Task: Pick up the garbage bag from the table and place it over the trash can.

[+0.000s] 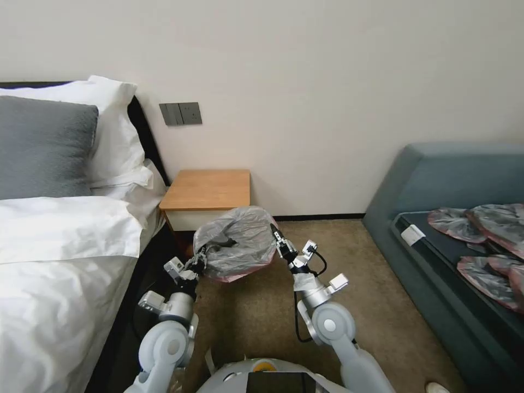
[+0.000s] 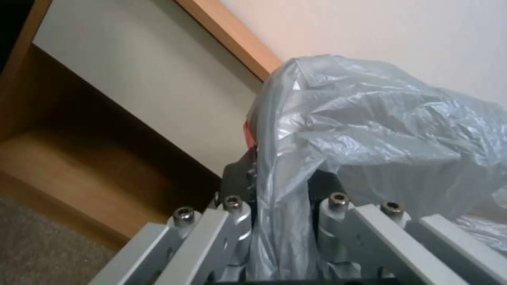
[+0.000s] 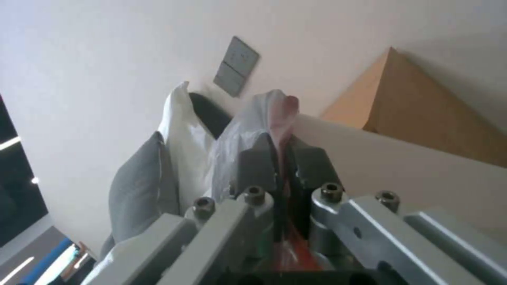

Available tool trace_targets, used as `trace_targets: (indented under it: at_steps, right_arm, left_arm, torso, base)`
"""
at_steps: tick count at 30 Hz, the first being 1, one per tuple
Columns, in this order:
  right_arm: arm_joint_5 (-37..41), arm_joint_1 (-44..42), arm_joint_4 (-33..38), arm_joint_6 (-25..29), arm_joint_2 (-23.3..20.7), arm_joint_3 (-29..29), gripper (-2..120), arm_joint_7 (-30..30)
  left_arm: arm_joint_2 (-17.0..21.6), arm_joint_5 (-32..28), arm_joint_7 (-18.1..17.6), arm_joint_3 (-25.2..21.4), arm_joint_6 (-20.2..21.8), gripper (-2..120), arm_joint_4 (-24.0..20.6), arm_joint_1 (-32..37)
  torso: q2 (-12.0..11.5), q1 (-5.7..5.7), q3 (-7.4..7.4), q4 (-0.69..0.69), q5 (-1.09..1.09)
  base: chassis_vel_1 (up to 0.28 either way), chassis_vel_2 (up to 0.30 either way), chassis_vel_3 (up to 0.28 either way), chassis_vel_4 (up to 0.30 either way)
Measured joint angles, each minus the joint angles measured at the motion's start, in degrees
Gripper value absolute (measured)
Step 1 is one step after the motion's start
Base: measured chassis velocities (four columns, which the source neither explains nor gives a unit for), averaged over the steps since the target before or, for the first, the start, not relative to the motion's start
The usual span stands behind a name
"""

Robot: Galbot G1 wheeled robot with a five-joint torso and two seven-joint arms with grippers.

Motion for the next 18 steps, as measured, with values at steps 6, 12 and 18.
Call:
trace_targets:
  at_steps: [6,12,18]
  right_arm:
    - [-0.5,0.5,0.0,0.5,0.0,-0.2,1,0.1]
    - [-1.5,1.3,-1.2,1.2,-0.2,0.4,1,0.4]
    - [-1.7,1.6,-1.4,1.5,-0.4,0.8,1,0.3]
  left_arm:
    - [0.0,0.0,0.0,0.0,0.0,10,0.0,0.0]
    - [0.1,-0.1,0.2,0.2,0.4,10,-0.3,0.1]
    - [0.1,-0.1,0.4,0.4,0.7,10,-0.1,0.2]
  torso:
    - [0.0,0.00,0.00,0.00,0.00]
    - [0.0,0.00,0.00,0.00,0.00]
    - [0.0,0.00,0.00,0.00,0.00]
  base:
    - [0.000,0.000,0.000,0.000]
    - [0.000,0.000,0.000,0.000]
    - [0.000,0.000,0.000,0.000]
